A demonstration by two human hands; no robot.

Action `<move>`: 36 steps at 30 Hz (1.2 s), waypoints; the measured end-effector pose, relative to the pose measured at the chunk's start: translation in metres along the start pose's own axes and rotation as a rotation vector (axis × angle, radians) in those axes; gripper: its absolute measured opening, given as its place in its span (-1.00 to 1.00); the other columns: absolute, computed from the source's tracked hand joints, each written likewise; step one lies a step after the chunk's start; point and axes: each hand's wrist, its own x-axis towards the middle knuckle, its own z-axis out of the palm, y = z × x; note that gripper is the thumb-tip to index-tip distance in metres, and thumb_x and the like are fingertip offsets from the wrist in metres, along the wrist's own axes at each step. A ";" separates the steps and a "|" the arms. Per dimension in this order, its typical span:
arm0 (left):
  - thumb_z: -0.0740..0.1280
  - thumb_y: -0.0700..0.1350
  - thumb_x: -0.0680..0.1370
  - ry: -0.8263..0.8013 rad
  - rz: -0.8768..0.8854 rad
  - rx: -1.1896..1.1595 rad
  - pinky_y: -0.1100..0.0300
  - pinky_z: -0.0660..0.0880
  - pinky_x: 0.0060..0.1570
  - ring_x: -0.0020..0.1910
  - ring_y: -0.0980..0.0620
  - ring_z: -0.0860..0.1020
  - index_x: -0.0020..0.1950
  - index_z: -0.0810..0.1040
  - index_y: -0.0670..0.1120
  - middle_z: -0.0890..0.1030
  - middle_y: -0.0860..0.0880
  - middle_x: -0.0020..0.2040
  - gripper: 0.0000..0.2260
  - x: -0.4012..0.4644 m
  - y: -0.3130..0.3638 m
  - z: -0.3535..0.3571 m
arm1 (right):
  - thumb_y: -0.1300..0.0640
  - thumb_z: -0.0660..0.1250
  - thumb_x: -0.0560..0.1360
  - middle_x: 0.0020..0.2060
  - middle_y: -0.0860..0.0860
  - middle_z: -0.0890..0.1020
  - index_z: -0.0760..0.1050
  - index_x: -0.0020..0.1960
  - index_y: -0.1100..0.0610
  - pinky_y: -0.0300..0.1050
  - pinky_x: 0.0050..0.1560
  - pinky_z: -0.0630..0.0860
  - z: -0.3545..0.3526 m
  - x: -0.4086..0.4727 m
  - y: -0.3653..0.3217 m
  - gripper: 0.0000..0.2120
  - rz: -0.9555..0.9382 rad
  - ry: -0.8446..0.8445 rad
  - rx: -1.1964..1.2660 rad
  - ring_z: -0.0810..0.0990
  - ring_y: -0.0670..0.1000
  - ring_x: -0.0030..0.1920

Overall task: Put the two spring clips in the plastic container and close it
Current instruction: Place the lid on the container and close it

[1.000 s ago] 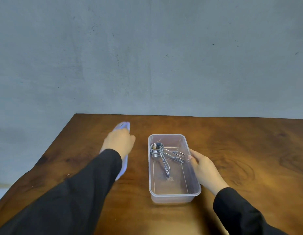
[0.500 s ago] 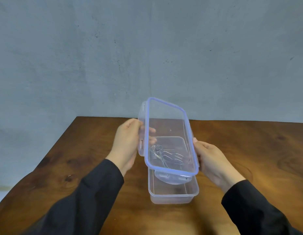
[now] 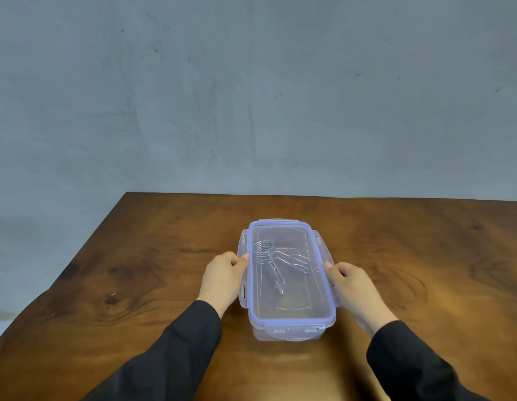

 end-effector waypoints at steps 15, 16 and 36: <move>0.27 0.13 0.63 -0.100 -0.196 -0.307 -0.12 0.64 -0.02 -0.06 -0.22 0.67 0.02 0.58 -0.28 0.66 -0.27 -0.08 -0.56 -0.006 -0.015 0.009 | -0.03 0.27 0.63 -0.59 -0.14 0.48 0.42 -0.33 0.10 -0.21 -0.40 0.38 0.003 -0.009 0.006 -0.61 0.049 0.000 0.133 0.45 -0.07 -0.46; 0.27 0.12 0.64 -0.105 -0.203 -0.326 -0.11 0.64 -0.01 -0.03 -0.21 0.66 0.02 0.59 -0.27 0.68 -0.25 -0.07 -0.57 -0.008 -0.014 0.010 | -0.06 0.28 0.62 -0.52 -0.13 0.55 0.46 -0.28 0.11 -0.17 -0.38 0.44 0.004 -0.007 0.007 -0.64 0.056 0.001 0.140 0.51 -0.04 -0.40; 0.18 -0.04 0.71 -0.263 -0.054 -0.690 -0.01 0.42 0.42 0.37 0.21 0.47 0.58 0.22 0.24 0.43 0.31 0.43 -0.55 -0.046 -0.018 0.031 | 0.10 0.16 0.69 0.22 -0.16 0.67 0.53 0.37 -0.12 0.01 0.14 0.63 0.026 -0.018 0.009 -0.68 -0.009 -0.078 0.436 0.67 -0.08 0.16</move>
